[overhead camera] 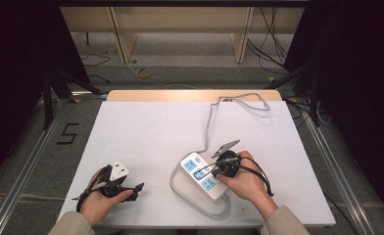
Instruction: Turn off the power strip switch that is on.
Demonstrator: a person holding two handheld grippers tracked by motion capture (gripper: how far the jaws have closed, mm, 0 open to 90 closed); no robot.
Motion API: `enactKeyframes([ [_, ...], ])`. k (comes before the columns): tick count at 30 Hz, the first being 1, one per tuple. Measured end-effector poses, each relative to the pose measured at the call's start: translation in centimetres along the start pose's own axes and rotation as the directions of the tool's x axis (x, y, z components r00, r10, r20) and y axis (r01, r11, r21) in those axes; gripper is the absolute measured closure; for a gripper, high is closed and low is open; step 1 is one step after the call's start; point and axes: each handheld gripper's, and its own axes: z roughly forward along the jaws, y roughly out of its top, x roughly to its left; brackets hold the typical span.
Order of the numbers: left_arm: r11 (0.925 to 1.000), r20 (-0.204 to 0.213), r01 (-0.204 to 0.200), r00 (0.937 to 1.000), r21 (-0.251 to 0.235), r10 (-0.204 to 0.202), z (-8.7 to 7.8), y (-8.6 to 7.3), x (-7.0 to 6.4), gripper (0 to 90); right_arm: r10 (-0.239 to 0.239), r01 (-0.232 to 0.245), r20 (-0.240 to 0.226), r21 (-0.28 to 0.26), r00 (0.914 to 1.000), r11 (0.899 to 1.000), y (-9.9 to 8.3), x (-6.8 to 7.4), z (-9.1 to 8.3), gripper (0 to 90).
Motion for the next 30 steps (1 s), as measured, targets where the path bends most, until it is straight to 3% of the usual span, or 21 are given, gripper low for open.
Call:
enactKeyframes([
  [24, 1.0000, -0.003, 0.005, 1.0000, -0.006, -0.005, -0.07, -0.06, 0.07, 16.9, -0.023, 0.023, 0.007, 0.027, 0.9997, 0.999, 0.00, 0.10, 0.52, 90.0],
  [30, 1.0000, -0.003, 0.007, 1.0000, -0.006, -0.007, -0.06, -0.09, 0.12, 16.9, -0.007, 0.007, -0.004, 0.021, 1.0000, 1.000, -0.11, 0.04, 0.56, 90.0],
])
